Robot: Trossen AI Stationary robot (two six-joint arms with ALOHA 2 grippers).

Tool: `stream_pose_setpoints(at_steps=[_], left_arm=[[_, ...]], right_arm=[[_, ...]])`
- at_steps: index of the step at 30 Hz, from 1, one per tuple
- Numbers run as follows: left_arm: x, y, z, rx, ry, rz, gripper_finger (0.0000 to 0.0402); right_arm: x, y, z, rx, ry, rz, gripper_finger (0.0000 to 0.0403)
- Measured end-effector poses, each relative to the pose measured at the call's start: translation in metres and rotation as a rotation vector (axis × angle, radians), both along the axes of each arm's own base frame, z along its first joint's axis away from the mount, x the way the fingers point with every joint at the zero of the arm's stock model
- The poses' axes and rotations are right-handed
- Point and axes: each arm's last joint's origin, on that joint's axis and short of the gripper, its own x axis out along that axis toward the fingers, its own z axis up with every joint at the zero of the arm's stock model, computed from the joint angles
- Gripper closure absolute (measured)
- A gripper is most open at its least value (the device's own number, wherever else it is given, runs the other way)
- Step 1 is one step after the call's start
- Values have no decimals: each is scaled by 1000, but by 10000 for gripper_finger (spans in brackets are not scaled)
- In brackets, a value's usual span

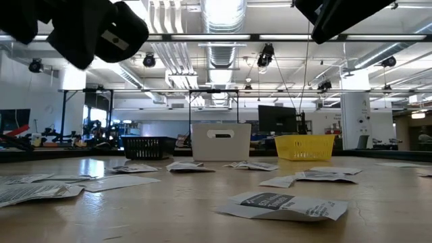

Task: Pick & Place First Aid Supplies
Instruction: Put the green bandage into the yellow basket

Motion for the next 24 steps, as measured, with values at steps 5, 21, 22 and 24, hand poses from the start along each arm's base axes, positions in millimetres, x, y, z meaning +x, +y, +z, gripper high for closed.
stream_pose_setpoints(at_steps=[5,21,22,24], left_arm=[[13,-9,-8,57,77,-28,268],[36,-21,-33,116,176,-76,268],[36,-20,-35,124,179,-74,268],[38,-19,-37,138,178,-79,268]], right_arm=[[-2,-1,-1,-13,19,1,346],[-3,-2,-3,-27,38,1,346],[-3,-2,-3,-26,38,1,346],[-3,-2,-3,-27,38,1,346]])
